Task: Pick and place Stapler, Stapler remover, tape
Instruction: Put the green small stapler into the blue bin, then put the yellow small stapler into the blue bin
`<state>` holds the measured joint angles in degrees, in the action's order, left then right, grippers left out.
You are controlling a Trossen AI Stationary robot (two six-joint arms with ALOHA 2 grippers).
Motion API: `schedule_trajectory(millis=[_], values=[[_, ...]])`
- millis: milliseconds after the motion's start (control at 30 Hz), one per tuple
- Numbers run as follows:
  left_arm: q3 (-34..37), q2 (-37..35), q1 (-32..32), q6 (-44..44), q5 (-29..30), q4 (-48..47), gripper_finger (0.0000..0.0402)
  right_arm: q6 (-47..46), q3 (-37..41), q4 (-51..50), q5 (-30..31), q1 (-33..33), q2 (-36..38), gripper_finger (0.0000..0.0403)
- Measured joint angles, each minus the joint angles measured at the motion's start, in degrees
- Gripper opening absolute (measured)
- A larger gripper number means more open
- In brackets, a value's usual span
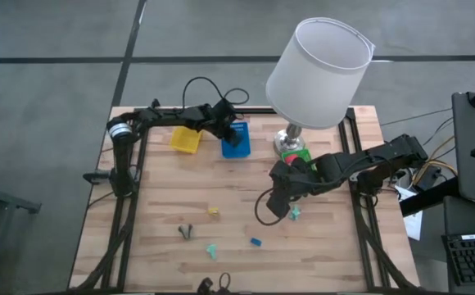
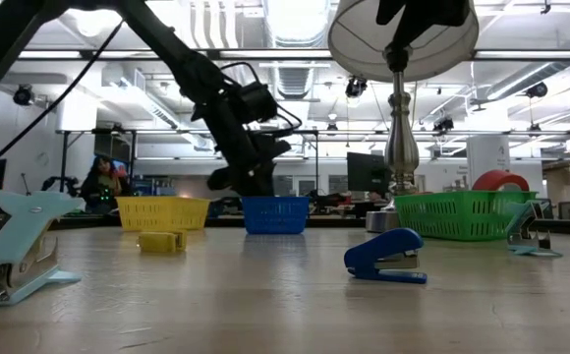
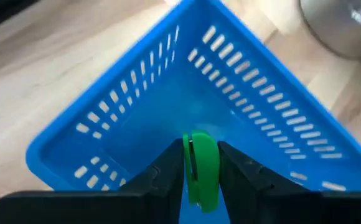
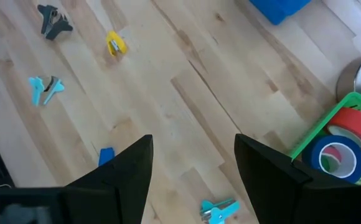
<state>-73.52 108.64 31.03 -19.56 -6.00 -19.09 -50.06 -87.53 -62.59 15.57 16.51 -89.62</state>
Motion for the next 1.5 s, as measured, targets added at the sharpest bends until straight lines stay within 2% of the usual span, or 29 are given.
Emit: schedule_trajectory(millis=[400,767,967,1067,1167,1233,1367,1500], values=[[0.0,0.4,0.3,-2.0,0.0,0.6,0.0094,-0.3,0.0,0.4,1.0,0.0,0.0,0.0219],[-0.1,0.3,0.4,-2.7,0.0,0.1,0.0181,0.1,0.0,0.6,1.1,0.0,0.0,0.0219],[-3.1,-0.2,0.3,-3.3,-2.6,-0.1,0.0191,0.1,0.0,0.9,1.3,0.0,0.0,0.0219],[-5.5,-1.2,0.0,-2.9,-6.2,-1.8,0.0187,0.2,0.0,0.9,1.6,0.0,0.0,0.0219],[-7.6,-2.4,-0.6,-2.8,-14.4,-8.3,0.0183,0.6,0.0,1.1,1.9,0.0,0.0,0.0219],[-7.9,-3.6,-1.7,0.5,-19.0,-14.1,0.0179,0.8,0.0,1.3,2.6,0.0,0.0,0.0219],[-6.8,-6.3,-6.0,7.8,-19.9,-26.6,0.0171,0.9,0.0,1.5,2.6,-0.1,0.0,0.0219],[-3.1,-8.7,-12.2,12.4,-19.5,-31.6,0.0165,1.6,0.0,1.3,2.6,0.0,-0.1,0.0219]])
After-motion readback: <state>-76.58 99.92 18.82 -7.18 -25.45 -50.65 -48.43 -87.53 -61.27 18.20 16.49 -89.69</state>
